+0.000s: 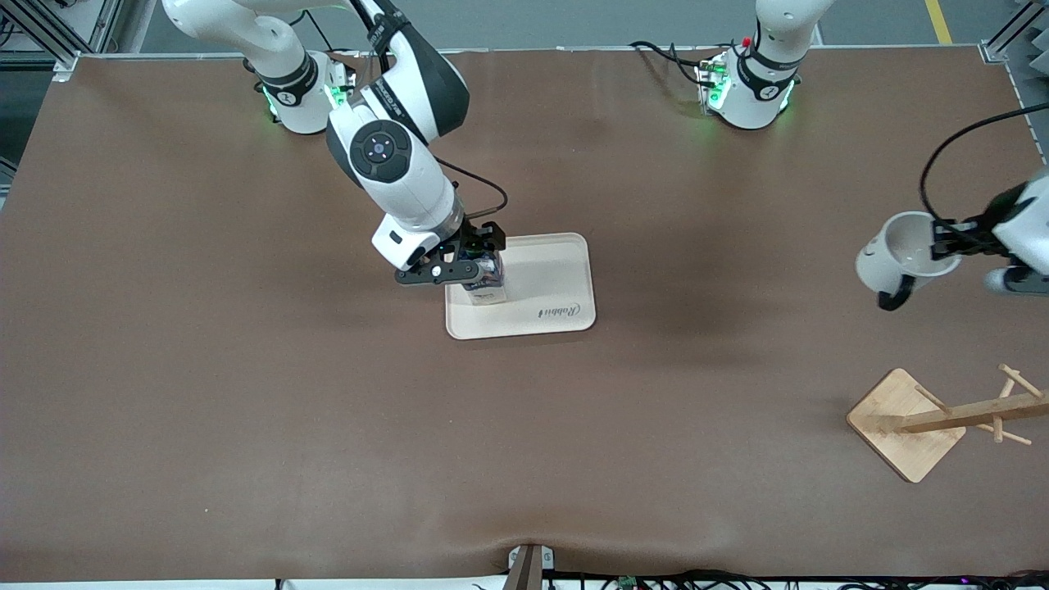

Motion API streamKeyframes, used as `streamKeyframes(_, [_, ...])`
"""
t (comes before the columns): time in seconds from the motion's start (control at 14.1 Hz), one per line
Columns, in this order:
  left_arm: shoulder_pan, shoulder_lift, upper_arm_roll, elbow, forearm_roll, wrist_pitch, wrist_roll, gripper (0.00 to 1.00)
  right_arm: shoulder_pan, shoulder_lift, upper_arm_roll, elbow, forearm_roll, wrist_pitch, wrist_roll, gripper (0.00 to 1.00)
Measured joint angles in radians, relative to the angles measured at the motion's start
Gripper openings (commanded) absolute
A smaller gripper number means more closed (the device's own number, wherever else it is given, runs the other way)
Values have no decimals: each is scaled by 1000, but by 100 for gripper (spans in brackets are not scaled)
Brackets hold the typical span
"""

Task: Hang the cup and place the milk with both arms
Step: 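Carry the mug toward the wooden stand while the right gripper grasps the milk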

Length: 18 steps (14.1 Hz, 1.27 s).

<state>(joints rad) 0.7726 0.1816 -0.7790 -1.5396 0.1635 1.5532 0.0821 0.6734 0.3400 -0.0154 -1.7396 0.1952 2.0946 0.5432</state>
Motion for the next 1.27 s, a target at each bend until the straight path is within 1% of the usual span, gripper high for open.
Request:
streamKeyframes(0.28, [74,33,1,0,1,81,123,0,24,32,0,2,0,3,20,100])
streamKeyframes(0.35, [89,49,2,0,1,107,149,0,33,41,0,2,0,5,25,94])
streamKeyframes(0.42, [96,66,6,0,1,135,163,0,41,50,0,3,0,10,30,72])
streamKeyframes(0.5, [97,81,15,2,1,157,169,0,44,58,0,5,0,13,34,55])
streamKeyframes(0.57, [97,97,21,8,1,174,170,0,44,64,-1,10,0,14,34,40])
streamKeyframes(0.64, [97,112,22,20,1,183,170,0,44,66,-3,17,0,14,34,33])
streamKeyframes(0.78, [95,137,22,42,1,195,170,0,42,66,-11,36,0,-7,34,33])
streamKeyframes(0.85, [95,146,22,47,1,205,170,0,36,67,-15,54,0,-52,33,31])
streamKeyframes(0.92, [95,154,22,50,1,217,170,0,28,70,-18,76,0,-110,32,20])
streamKeyframes(0.99, [95,162,23,51,1,230,170,0,20,74,-20,97,0,-161,32,1])
streamKeyframes(1.2, [95,183,26,53,1,264,170,0,13,87,-21,146,-1,-245,33,0])
streamKeyframes(1.27, [96,188,29,54,1,271,170,0,13,89,-21,174,-2,-294,34,0])
